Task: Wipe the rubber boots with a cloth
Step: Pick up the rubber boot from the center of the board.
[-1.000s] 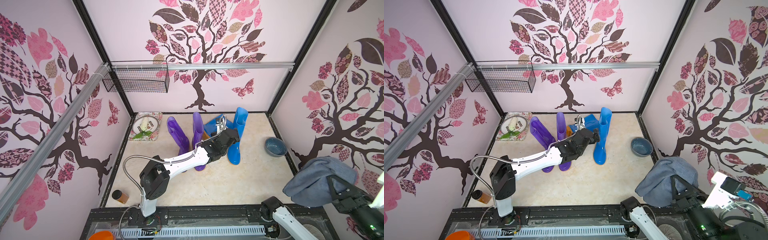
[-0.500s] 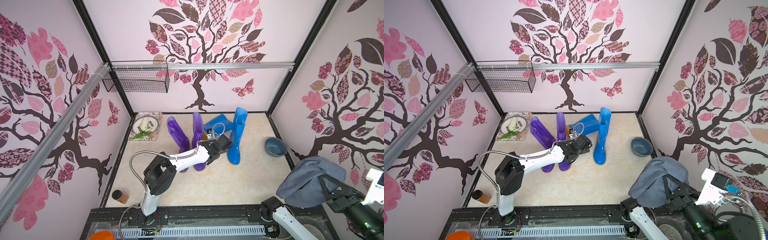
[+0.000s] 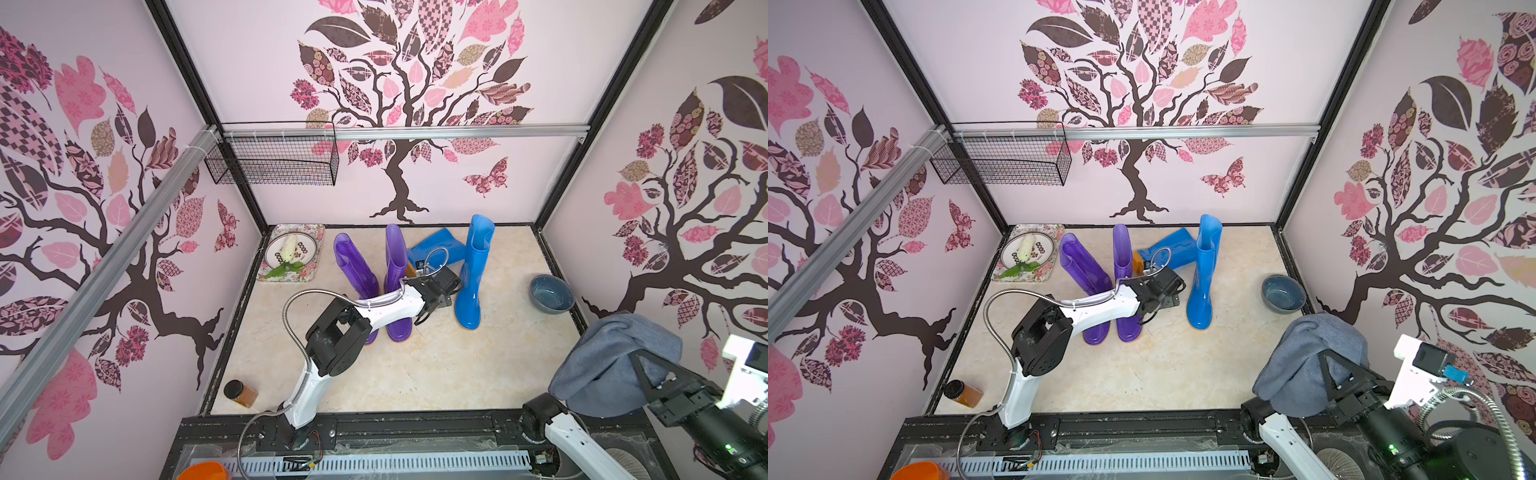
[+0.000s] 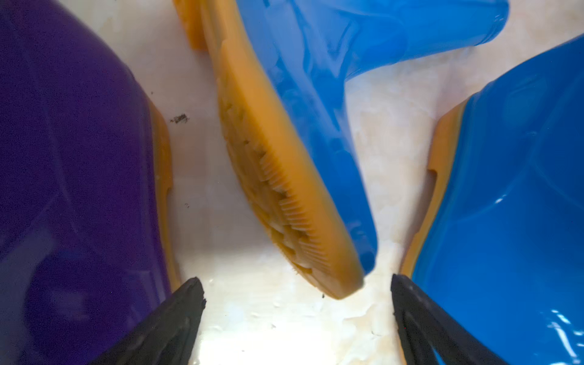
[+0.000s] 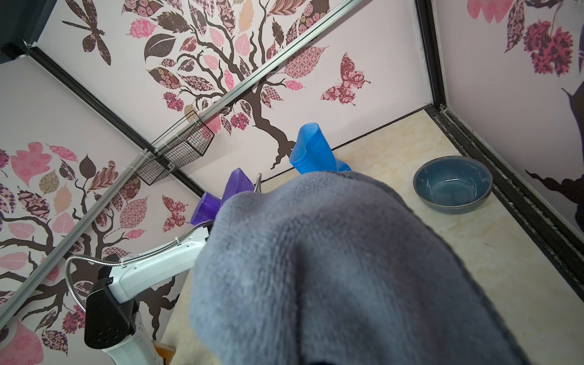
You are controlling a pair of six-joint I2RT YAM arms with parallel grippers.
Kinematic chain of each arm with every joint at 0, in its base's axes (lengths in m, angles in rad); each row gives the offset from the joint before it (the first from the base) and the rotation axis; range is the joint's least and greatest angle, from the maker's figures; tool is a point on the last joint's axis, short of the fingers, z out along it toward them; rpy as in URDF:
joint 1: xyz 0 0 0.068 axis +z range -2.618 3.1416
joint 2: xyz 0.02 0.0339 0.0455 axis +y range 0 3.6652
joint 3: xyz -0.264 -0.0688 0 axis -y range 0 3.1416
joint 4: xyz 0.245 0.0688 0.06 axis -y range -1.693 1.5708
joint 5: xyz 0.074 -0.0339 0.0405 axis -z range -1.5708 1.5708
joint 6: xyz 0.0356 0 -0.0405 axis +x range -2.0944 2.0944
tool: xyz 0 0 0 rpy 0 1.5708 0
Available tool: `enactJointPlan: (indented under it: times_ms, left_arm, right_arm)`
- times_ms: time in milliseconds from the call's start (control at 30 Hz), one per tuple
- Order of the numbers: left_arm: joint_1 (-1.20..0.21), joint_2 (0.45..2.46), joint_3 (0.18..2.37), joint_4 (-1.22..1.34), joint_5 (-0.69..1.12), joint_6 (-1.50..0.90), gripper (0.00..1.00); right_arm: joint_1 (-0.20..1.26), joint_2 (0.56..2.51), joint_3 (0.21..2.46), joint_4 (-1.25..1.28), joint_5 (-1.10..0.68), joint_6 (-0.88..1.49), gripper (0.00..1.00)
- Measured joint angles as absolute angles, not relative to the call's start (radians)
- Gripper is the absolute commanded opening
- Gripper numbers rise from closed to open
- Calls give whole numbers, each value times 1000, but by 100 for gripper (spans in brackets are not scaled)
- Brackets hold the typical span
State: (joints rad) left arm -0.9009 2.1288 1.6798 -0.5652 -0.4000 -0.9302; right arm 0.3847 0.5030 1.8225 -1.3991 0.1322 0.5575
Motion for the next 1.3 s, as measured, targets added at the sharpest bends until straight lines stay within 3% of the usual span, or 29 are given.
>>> enactJointPlan:
  times_ms: [433,1067,1300]
  left_arm:
    - [-860,2253,1760,-569,-400,-916,83]
    - [-798,2406,2031,-700,-431,-909,3]
    - [-779,2436,2111,-722,-405,-883,0]
  right_arm:
    - [385,503,1772,-1363,95,542,0]
    - [385,500,1736,-1357,77,534,0]
    - [385,495,1732,-1348,62,534,1]
